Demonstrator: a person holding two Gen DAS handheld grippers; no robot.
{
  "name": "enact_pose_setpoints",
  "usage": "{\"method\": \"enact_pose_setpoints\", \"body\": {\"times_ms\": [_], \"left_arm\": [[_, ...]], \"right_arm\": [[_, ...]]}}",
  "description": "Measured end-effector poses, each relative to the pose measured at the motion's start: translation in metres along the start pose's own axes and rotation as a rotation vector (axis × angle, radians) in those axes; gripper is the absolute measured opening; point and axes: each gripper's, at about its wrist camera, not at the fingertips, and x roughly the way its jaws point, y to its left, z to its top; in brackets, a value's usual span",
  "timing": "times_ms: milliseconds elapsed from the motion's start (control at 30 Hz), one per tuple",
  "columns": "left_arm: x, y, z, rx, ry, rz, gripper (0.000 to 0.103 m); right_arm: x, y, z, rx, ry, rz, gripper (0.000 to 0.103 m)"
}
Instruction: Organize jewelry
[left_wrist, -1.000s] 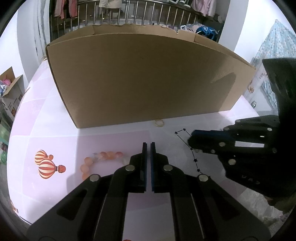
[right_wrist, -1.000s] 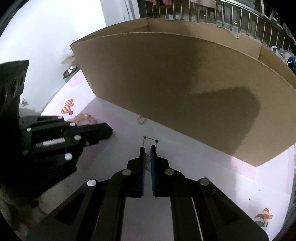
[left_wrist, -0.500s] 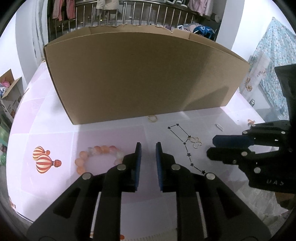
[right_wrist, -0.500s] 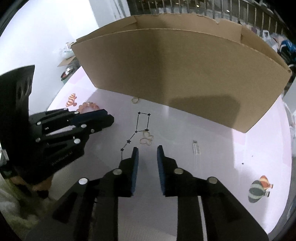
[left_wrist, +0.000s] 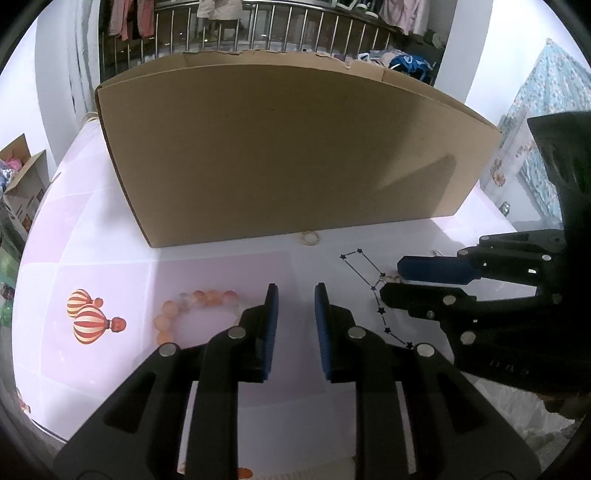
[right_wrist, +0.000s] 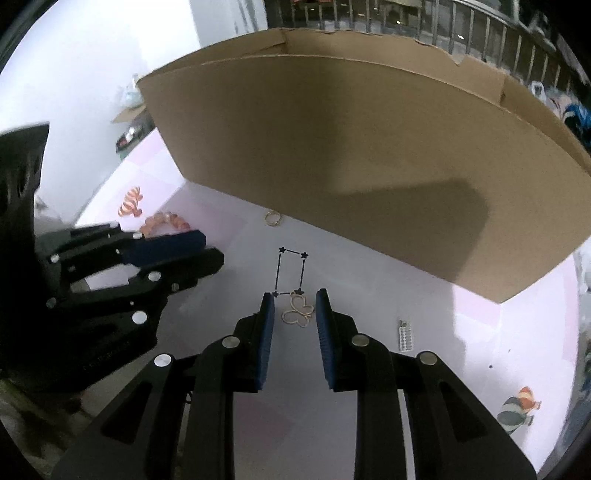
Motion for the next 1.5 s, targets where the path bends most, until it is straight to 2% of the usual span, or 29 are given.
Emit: {"method": "enact_pose_setpoints", "body": {"times_ms": [133, 233, 767, 867, 1133, 1233, 1267, 1333, 1500], "left_arm": [[0.0, -0.001, -0.001, -0.002, -0.002, -0.002, 0.019], [0.0, -0.001, -0.001, -0.002, -0.002, -0.002, 0.02], [-0.004, 0.005, -0.002, -0.014, -0.003, -0.012, 0.02], [-0.004, 0.005, -0.002, -0.014, -0.003, -0.012, 0.02], [-0.004, 0.006, -0.002, -0.017, -0.003, -0.013, 0.02], [-0.004, 0.008, -0.001, -0.018, -0.003, -0.013, 0.02], [-0.004, 0.008, -0.001, -0.019, -0.003, -0.014, 0.02], [-0.004, 0.009, -0.001, -0.02, -0.004, -0.014, 0.02], [-0.005, 0.011, -0.001, -0.021, -0.004, -0.014, 0.021]], "right_arm": [[0.003, 0.006, 0.004, -0.041, 0.028, -0.023, 0.022], [0.005, 0.009, 0.007, -0.049, 0.05, -0.014, 0.016], [0.012, 0.005, 0.011, 0.003, 0.078, 0.03, 0.016], [0.014, 0.006, 0.013, 0.009, 0.078, 0.04, 0.012], [0.004, -0.009, 0.007, 0.018, 0.074, 0.05, 0.012], [0.003, -0.008, 0.008, -0.001, 0.09, 0.067, 0.015], [0.004, -0.006, 0.01, -0.008, 0.093, 0.063, 0.021], [0.005, -0.003, 0.011, -0.037, 0.103, 0.055, 0.025], [0.011, 0.004, 0.013, -0.09, 0.136, 0.034, 0.026]]}}
